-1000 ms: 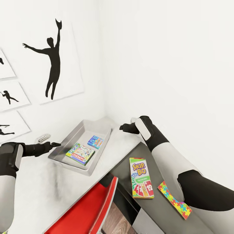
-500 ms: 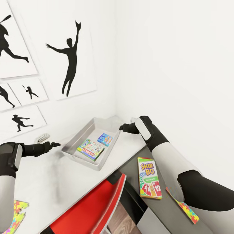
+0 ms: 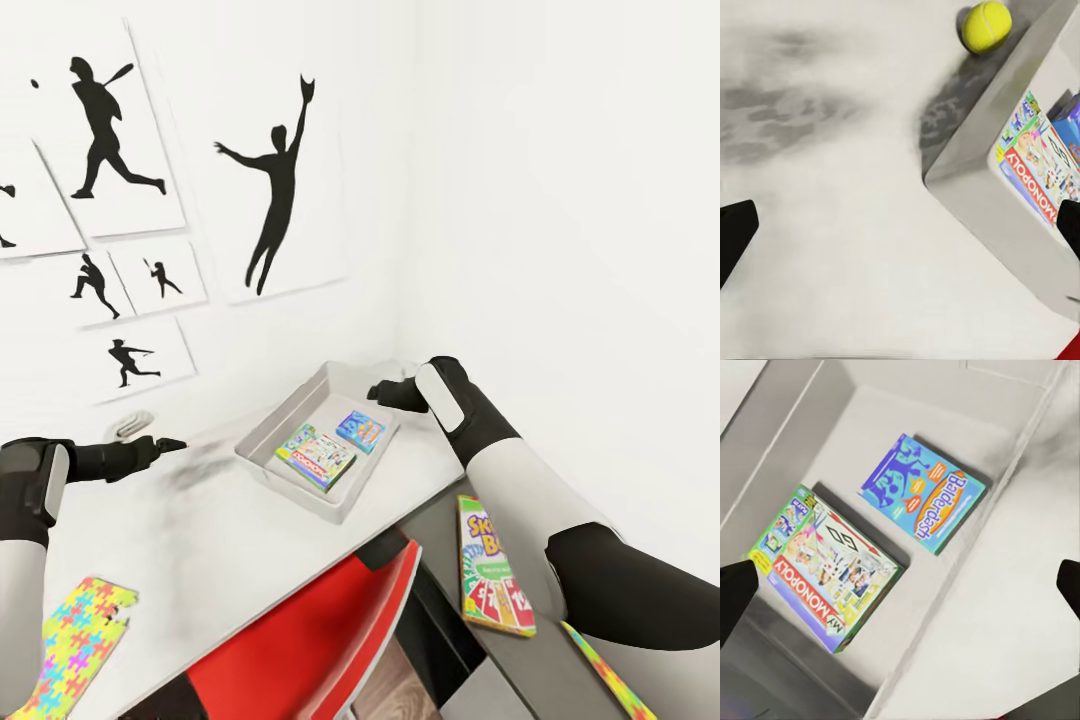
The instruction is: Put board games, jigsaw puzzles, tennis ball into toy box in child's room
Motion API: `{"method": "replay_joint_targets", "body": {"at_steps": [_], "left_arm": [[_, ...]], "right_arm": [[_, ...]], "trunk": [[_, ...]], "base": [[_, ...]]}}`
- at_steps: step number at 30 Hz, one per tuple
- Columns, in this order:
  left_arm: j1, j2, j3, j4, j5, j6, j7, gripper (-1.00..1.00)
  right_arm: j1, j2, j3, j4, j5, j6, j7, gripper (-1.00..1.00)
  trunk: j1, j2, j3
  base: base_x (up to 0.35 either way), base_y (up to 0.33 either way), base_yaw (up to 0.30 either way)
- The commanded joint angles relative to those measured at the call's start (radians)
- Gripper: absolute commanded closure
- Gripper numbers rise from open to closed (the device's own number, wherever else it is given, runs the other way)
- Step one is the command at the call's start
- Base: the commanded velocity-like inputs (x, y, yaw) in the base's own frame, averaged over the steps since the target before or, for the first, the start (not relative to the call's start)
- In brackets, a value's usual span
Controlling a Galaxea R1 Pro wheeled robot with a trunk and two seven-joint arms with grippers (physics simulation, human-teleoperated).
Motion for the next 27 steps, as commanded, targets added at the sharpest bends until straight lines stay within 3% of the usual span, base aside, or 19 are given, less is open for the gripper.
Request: {"method": "replay_joint_targets", "body": {"at_steps": [1, 27], "left_arm": [[-0.001, 0.0, 0.002, -0.001, -0.009, 0.005, -0.008, -1.0], [-0.001, -0.001, 0.002, -0.001, -0.007, 0.005, -0.009, -1.0]], "right_arm": [[-0.001, 0.0, 0.002, -0.001, -0.009, 0.002, -0.009, -1.0], [-0.001, 0.0, -0.001, -0.001, -0.009, 0.002, -0.006, -1.0]], "trunk": [[0.001, -0.002, -0.001], [0.001, -0.002, 0.001]], "base": [[0.0, 0.0, 0.136], [0.063, 0.022, 0.017]]}}
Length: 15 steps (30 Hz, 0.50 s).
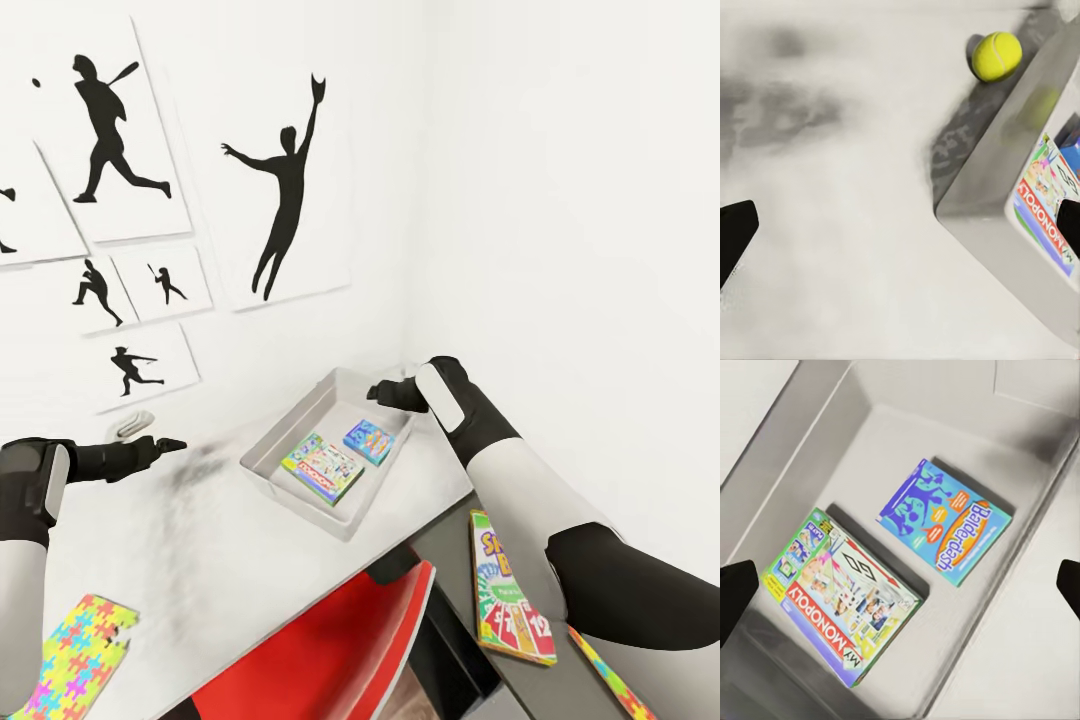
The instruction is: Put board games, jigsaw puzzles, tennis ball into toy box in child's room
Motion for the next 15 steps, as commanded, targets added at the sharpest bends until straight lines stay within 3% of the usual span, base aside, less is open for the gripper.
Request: {"method": "replay_joint_targets", "body": {"at_steps": [1, 6, 15], "left_arm": [[-0.001, 0.0, 0.002, -0.001, -0.008, 0.005, -0.008, -1.0], [-0.001, 0.0, 0.002, -0.001, -0.008, 0.005, -0.008, -1.0], [-0.002, 0.0, 0.002, -0.002, -0.007, 0.005, -0.008, -1.0]], "right_arm": [[-0.001, 0.0, 0.002, -0.001, -0.009, 0.002, -0.009, -1.0], [-0.001, 0.0, 0.001, -0.001, -0.009, 0.002, -0.009, -1.0], [-0.001, 0.0, 0.001, -0.001, -0.009, 0.003, -0.009, -1.0]], "trunk": [[0.001, -0.002, -0.002], [0.001, -0.002, -0.002], [0.001, -0.002, -0.002]], "base": [[0.097, 0.088, 0.0], [0.123, 0.133, 0.0], [0.058, 0.029, 0.0]]}}
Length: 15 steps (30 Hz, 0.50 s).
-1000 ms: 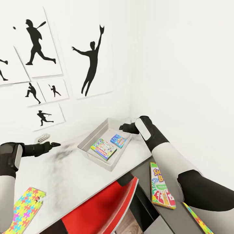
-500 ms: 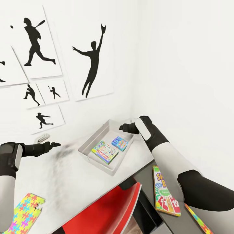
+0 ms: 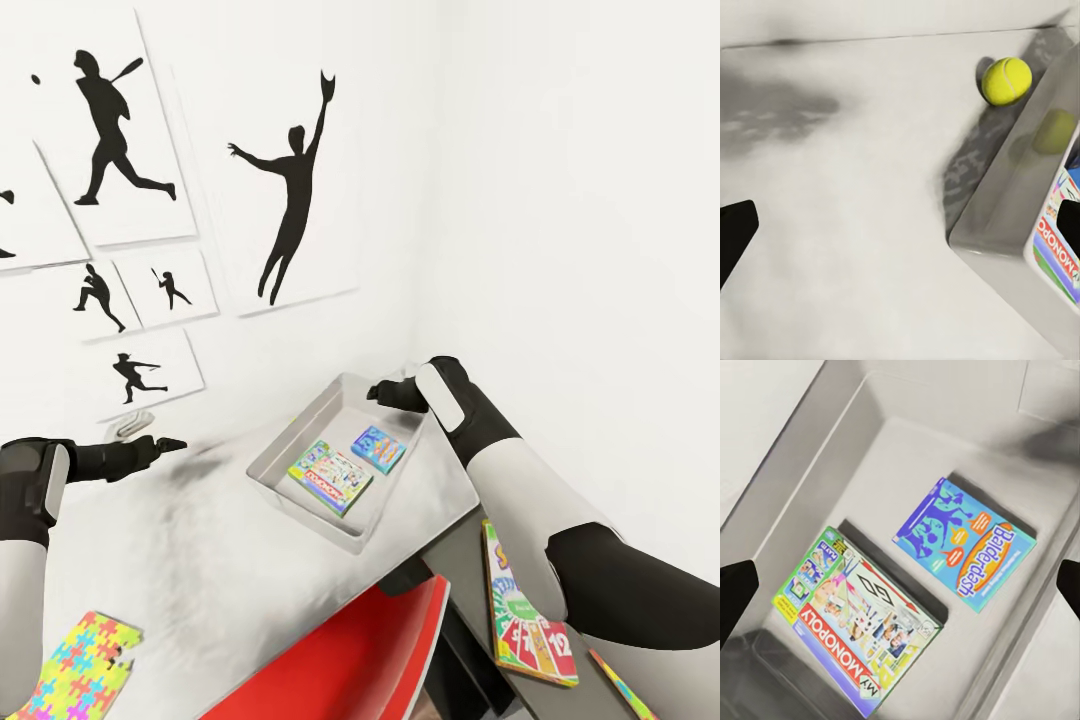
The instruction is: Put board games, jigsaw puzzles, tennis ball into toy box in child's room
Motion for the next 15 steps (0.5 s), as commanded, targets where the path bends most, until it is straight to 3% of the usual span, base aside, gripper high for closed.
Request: {"method": "replay_joint_targets", "body": {"at_steps": [1, 15], "left_arm": [[-0.001, 0.0, 0.002, -0.001, -0.008, 0.005, -0.008, -1.0], [-0.001, -0.001, 0.002, -0.003, -0.008, 0.005, -0.008, -1.0]], "right_arm": [[-0.001, 0.0, 0.002, -0.001, -0.009, 0.002, -0.009, -1.0], [-0.001, 0.0, 0.001, 0.0, -0.009, 0.002, -0.01, -1.0]], "trunk": [[0.001, -0.002, -0.002], [0.001, -0.002, -0.002]], "base": [[0.012, 0.006, 0.0], [0.001, 0.001, 0.0]]}}
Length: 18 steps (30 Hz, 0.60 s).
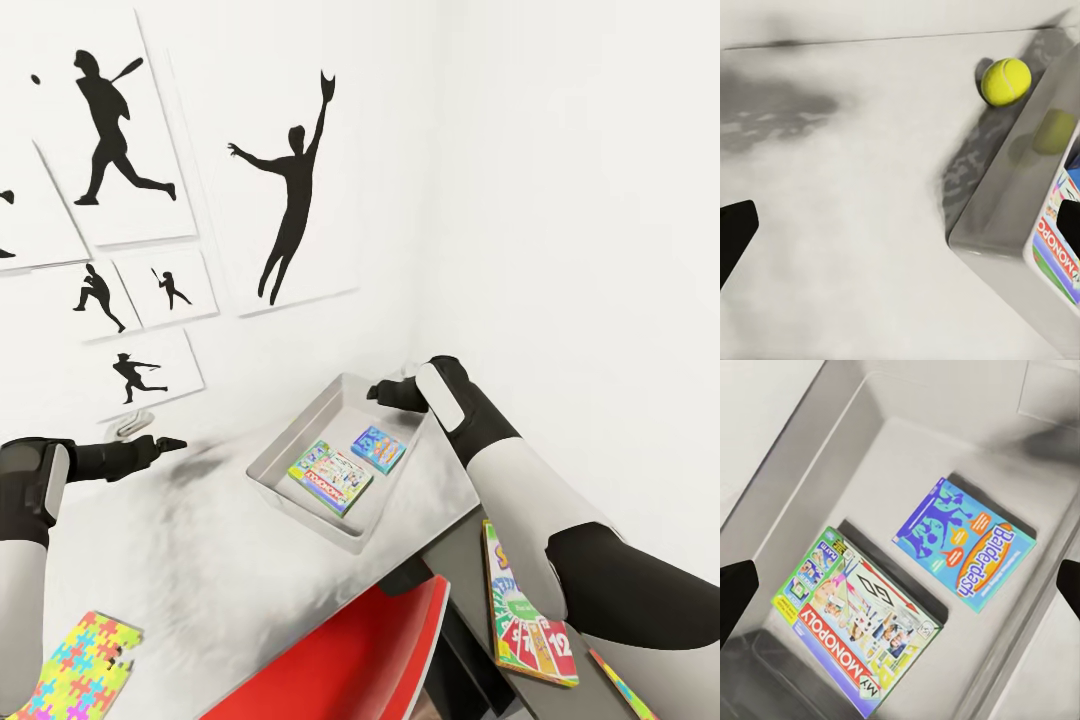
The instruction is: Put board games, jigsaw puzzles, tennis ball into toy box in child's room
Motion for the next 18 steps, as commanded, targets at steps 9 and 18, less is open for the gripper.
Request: {"method": "replay_joint_targets", "body": {"at_steps": [9, 18], "left_arm": [[-0.001, -0.006, -0.004, -0.003, -0.009, 0.005, -0.008, -1.0], [-0.001, -0.048, -0.011, -0.01, -0.011, 0.005, -0.008, -1.0]], "right_arm": [[0.0, 0.0, 0.002, 0.007, -0.01, -0.001, -0.011, -1.0], [0.0, 0.0, 0.003, 0.029, -0.01, 0.001, -0.015, -1.0]], "trunk": [[0.001, -0.002, -0.002], [0.001, -0.002, -0.002]], "base": [[0.0, 0.0, 0.0], [0.0, 0.0, 0.0]]}}
